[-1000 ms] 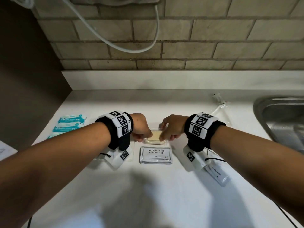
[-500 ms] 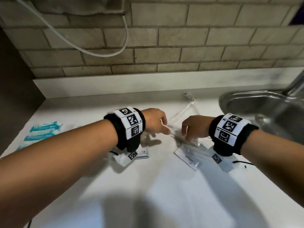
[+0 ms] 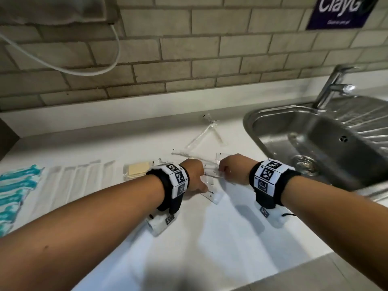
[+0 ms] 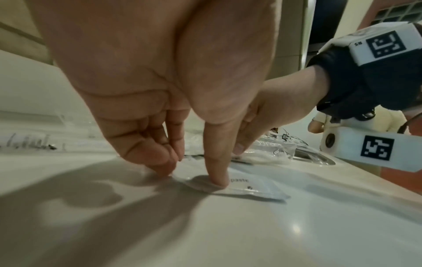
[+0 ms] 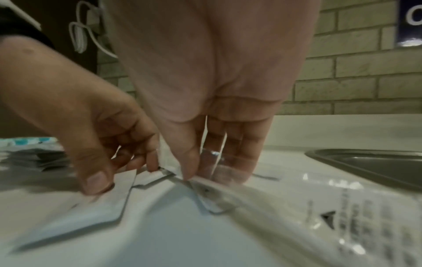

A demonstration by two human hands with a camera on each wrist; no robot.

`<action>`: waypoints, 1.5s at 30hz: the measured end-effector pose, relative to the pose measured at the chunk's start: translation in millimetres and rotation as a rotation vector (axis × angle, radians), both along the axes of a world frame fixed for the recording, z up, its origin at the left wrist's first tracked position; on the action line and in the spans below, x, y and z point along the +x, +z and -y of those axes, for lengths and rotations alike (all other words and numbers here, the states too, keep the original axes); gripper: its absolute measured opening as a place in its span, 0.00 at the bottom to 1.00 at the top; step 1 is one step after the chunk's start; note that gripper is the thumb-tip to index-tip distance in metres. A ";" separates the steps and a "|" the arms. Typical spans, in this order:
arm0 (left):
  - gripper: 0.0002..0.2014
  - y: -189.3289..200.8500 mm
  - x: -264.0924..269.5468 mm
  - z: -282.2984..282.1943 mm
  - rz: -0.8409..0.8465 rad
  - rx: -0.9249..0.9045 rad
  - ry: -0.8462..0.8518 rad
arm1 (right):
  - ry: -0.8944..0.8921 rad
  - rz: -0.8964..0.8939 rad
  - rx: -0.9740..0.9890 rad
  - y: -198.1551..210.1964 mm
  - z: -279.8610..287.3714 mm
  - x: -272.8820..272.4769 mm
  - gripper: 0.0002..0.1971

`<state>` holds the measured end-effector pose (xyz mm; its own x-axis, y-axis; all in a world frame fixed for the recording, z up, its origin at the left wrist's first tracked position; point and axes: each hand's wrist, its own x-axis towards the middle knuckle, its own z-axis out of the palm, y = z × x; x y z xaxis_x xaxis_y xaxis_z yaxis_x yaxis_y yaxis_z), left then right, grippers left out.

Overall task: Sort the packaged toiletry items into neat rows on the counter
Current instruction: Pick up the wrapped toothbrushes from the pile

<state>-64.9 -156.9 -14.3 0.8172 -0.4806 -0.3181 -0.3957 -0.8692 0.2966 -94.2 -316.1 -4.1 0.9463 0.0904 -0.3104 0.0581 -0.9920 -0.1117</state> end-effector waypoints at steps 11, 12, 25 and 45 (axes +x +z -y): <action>0.05 20.0 -1.8 -30.0 -0.112 -0.274 0.155 | -0.054 0.200 0.272 14.3 2.6 42.8 0.10; 0.05 24.4 -2.2 -33.6 -0.105 -0.304 0.171 | -0.041 0.222 0.285 16.0 1.3 47.1 0.11; 0.03 28.9 -0.2 -46.7 -0.148 -0.769 0.495 | 0.000 0.115 0.376 10.5 1.3 78.9 0.27; 0.07 22.1 35.5 13.2 -0.072 -0.788 0.370 | 0.026 0.106 0.143 -0.9 67.4 57.4 0.21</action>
